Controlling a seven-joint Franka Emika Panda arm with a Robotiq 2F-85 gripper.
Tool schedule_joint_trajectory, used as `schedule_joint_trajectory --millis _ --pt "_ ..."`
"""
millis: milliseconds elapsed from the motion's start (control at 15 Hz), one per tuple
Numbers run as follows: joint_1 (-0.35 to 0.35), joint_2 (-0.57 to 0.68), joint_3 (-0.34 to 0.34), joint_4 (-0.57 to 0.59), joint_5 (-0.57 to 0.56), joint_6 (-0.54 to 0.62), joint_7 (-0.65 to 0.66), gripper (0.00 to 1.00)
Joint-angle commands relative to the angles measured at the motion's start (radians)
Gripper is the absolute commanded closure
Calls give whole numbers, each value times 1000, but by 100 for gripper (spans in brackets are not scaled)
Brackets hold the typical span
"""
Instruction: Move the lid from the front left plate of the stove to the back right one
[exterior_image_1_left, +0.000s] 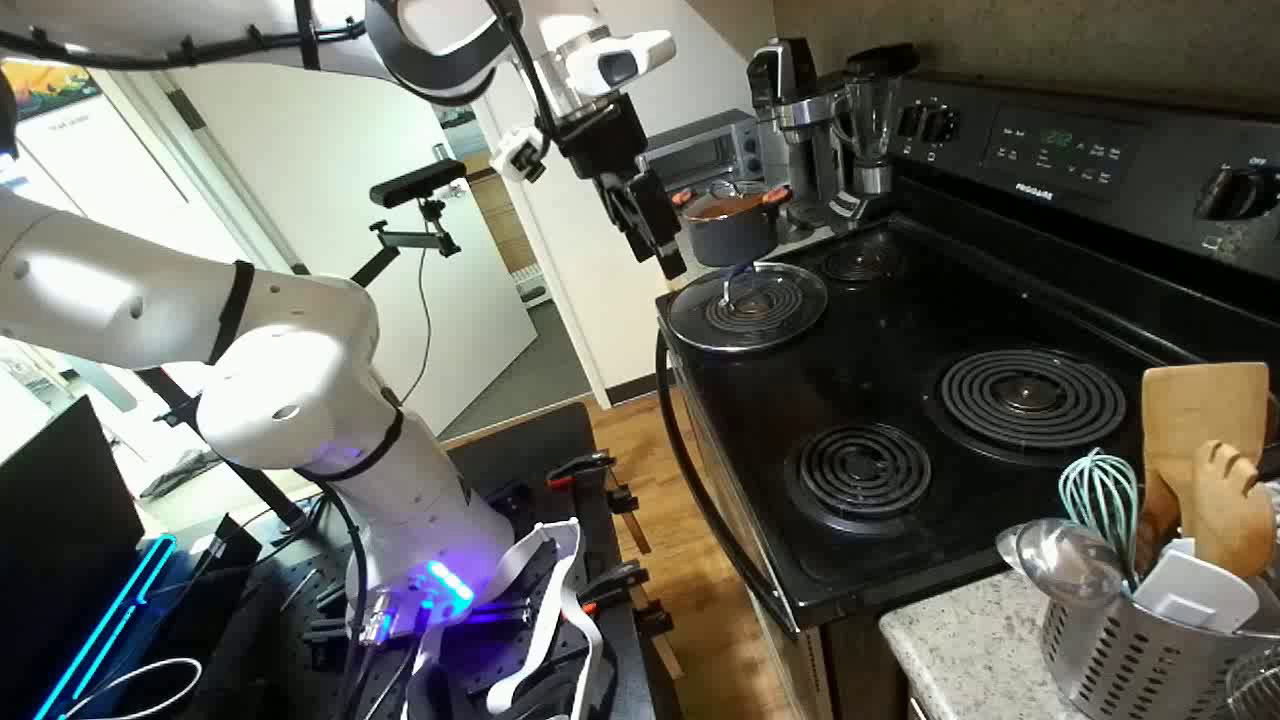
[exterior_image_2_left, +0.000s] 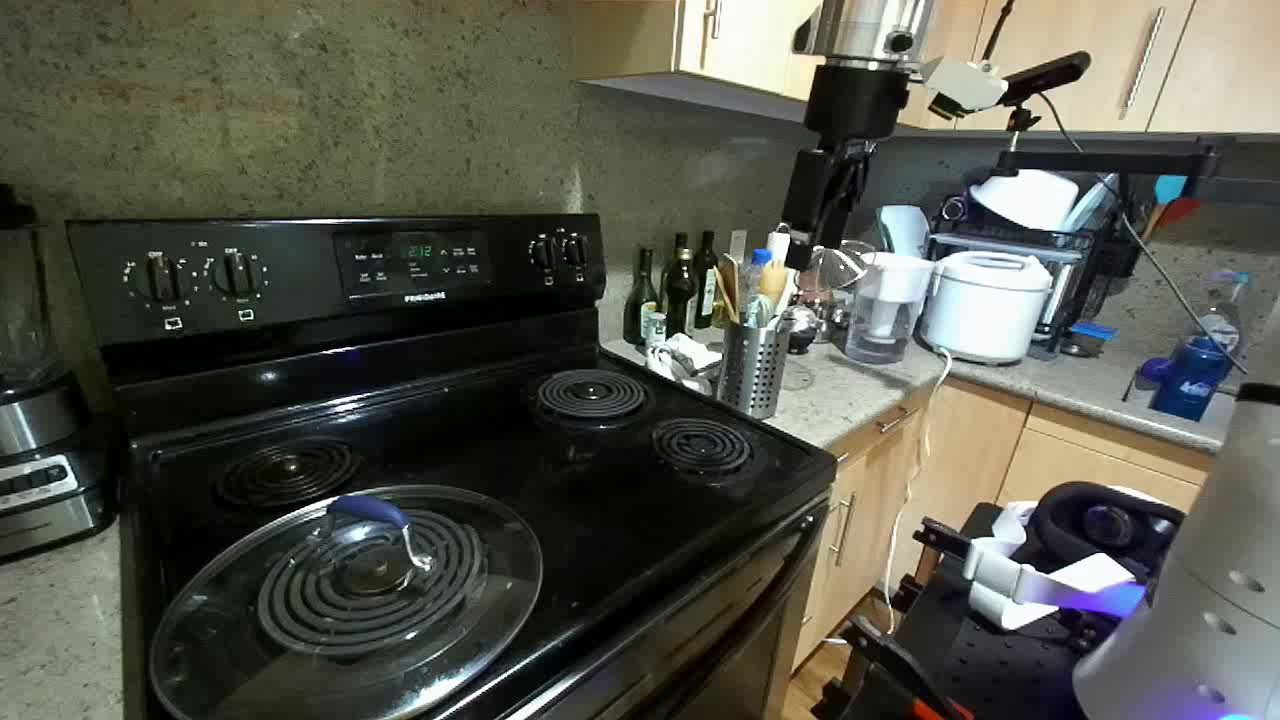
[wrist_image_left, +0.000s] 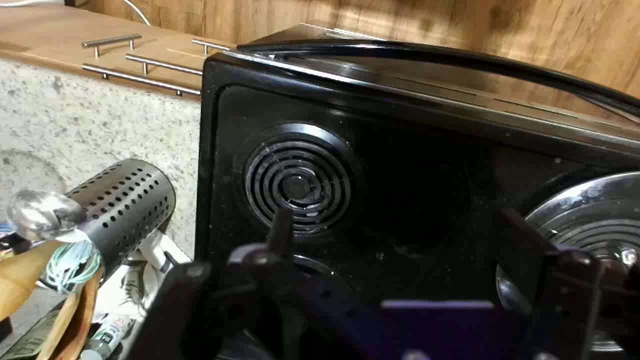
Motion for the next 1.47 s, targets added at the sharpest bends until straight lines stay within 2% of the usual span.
schedule_joint_trajectory --millis 0,267,867,1200,1400 --pt "6 0 -5 2 -4 -3 3 0" --pt "20 14 2 10 1 2 -2 0" --pt "162 58 26 43 53 66 -38 0" --pt "294 129 -4 62 162 157 -223 0" --pt "339 170 10 81 195 158 -298 0"
